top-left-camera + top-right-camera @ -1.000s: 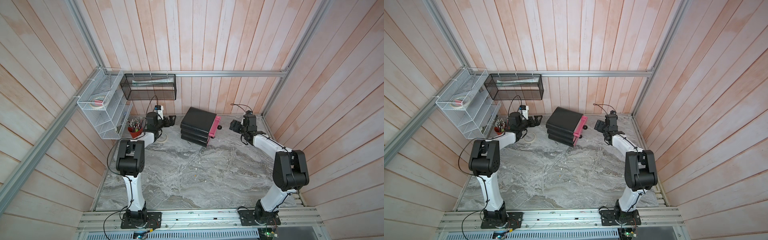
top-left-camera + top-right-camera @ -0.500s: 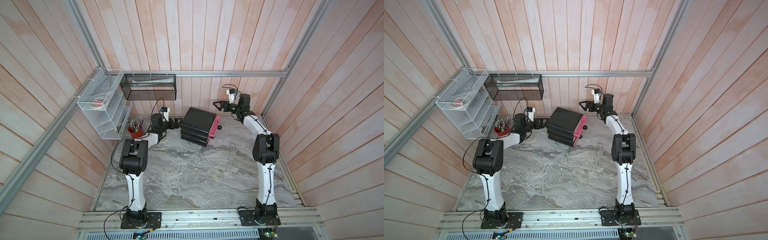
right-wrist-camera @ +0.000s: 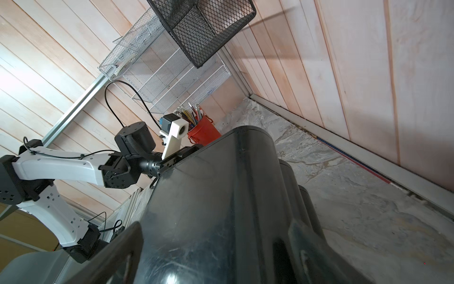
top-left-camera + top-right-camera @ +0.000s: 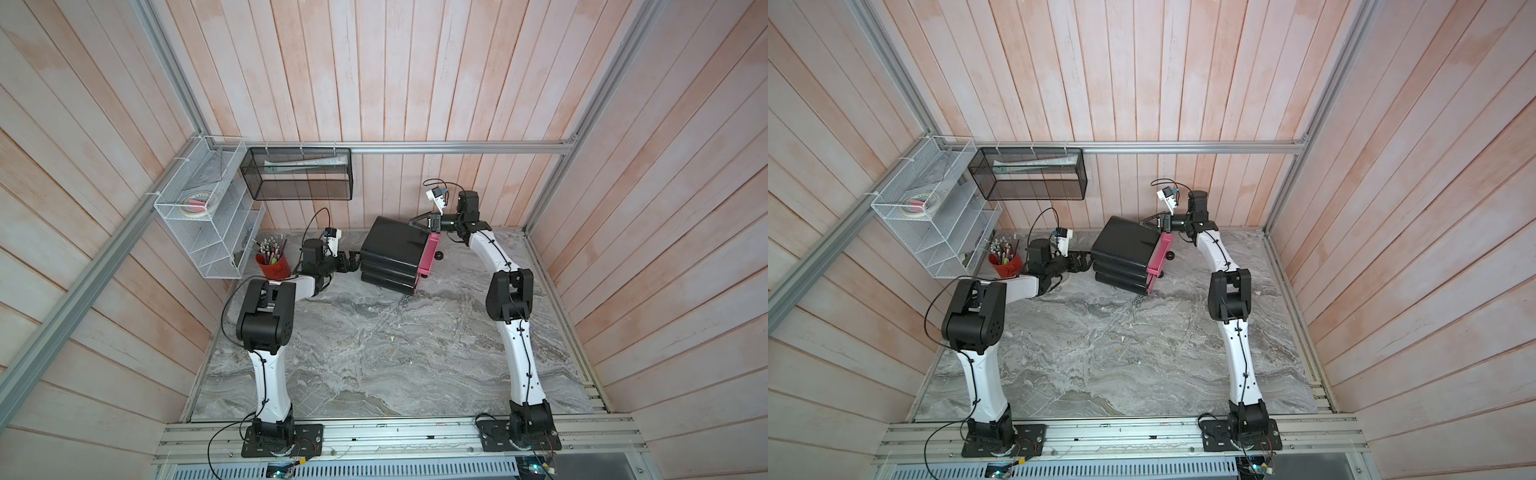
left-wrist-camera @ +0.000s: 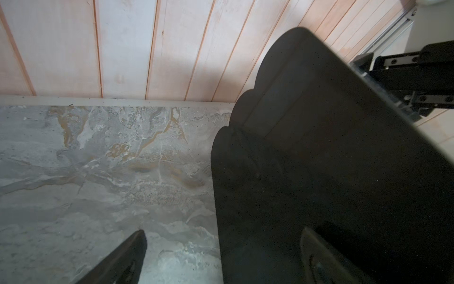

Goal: Take the sponge out of the drawer
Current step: Move the storage box to the center of the board.

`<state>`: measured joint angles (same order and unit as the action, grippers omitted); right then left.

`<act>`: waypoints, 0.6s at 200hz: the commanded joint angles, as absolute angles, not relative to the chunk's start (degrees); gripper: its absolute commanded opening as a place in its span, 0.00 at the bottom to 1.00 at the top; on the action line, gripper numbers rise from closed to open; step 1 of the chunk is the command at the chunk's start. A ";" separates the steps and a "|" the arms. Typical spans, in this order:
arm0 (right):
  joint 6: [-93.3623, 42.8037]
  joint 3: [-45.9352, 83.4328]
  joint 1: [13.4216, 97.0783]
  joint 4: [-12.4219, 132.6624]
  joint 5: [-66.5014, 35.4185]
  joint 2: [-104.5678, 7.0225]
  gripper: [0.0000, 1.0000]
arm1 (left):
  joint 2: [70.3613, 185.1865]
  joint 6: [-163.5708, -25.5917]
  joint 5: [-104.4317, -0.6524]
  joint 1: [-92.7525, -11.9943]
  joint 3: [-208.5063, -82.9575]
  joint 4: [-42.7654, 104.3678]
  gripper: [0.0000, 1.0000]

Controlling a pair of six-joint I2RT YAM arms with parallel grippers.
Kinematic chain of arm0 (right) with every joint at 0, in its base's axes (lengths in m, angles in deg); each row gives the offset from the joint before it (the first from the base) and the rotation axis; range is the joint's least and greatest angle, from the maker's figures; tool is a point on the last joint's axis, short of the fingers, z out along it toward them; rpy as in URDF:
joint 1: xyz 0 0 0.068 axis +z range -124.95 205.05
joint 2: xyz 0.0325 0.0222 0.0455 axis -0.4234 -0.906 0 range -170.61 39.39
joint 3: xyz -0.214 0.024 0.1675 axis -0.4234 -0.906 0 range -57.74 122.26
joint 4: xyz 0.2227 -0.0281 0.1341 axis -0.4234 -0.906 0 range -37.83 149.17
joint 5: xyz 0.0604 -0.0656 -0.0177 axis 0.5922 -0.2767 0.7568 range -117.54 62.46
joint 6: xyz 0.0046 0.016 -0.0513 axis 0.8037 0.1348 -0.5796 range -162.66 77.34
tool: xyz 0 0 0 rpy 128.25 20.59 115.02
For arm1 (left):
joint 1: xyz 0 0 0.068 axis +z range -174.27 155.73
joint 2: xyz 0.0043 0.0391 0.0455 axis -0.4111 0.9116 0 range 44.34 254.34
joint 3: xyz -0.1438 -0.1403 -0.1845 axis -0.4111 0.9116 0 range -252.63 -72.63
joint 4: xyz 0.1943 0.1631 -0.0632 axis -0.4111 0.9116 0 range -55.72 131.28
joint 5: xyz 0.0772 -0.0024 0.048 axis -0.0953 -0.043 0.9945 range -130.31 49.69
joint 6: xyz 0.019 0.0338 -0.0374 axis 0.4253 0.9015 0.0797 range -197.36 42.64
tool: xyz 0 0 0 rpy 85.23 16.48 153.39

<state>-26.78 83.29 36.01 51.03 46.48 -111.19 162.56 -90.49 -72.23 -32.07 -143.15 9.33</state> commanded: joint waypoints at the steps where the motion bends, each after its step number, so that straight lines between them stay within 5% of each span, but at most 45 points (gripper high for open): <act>1: -37.94 82.70 39.00 36.69 46.55 -110.77 0.94 | 159.39 -87.66 -76.89 -34.10 -140.76 7.86 1.00; 56: -57.69 79.24 43.95 16.55 35.71 -107.43 0.92 | 152.06 -89.68 -76.56 -37.22 -130.44 3.06 1.00; 120: -47.84 53.29 44.00 36.97 27.39 -94.35 0.89 | 148.40 -91.82 -66.19 -39.06 -123.88 4.80 1.00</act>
